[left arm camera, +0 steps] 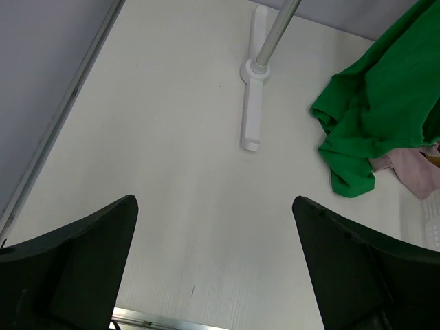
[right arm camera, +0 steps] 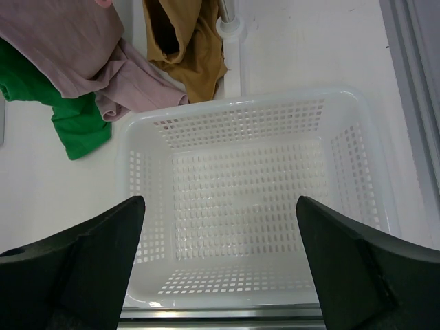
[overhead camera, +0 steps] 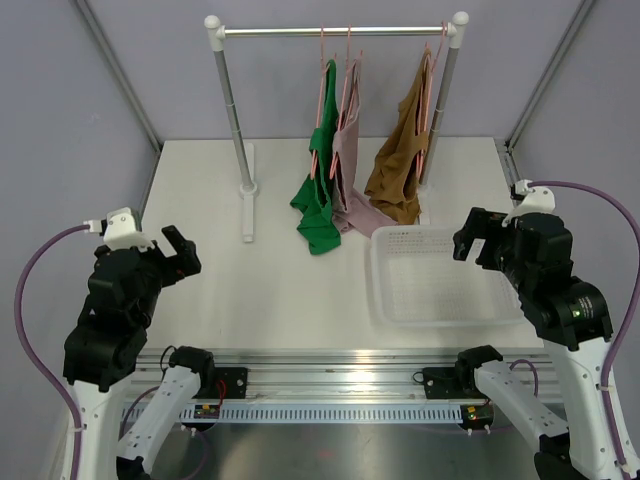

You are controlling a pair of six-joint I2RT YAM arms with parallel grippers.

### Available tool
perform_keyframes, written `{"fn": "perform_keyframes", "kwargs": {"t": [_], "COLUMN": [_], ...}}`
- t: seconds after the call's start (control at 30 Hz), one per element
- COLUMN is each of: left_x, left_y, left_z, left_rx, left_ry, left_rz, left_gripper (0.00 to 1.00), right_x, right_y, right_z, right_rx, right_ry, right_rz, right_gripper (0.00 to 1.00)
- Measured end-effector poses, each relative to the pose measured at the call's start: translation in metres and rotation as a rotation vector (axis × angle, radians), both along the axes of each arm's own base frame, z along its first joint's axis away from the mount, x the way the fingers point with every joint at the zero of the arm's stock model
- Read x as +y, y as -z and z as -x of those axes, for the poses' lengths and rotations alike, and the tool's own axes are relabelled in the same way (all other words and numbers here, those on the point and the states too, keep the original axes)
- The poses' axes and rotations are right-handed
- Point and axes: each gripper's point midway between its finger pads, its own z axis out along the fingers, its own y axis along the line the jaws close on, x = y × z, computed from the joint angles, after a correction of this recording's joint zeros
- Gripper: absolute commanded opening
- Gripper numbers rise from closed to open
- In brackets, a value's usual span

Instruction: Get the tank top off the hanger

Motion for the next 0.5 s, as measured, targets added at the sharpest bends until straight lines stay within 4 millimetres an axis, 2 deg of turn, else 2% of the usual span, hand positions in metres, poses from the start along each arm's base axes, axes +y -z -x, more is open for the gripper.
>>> {"fn": "perform_keyframes", "kwargs": {"t": [0.2, 0.33, 0.5], "left_x": [-0.011, -0.028, -0.057], "left_y": [-0.003, -0.022, -0.05], "left_z": [-0.007, -0.023, -0.053], "left_rx": [0.023, 0.02, -0.004], "left_ry": [0.047, 0.11, 0.209], "left_rz": [0.015, 0.059, 0.139], "left_gripper": [0.99, 0.99, 0.99], "right_x": [0.005, 0.019, 0.031], "right_y": [-0.013, -0.025, -0.03], "right_z": [-0.003, -0.002, -0.002], "right_rx": [-0.063, -0.143, -0.162], "right_ry": [0.003, -0.048, -0.082], "right_rz": [-0.058, -0.145, -0.211], "right_gripper": [1.0, 0.99, 0.99]}}
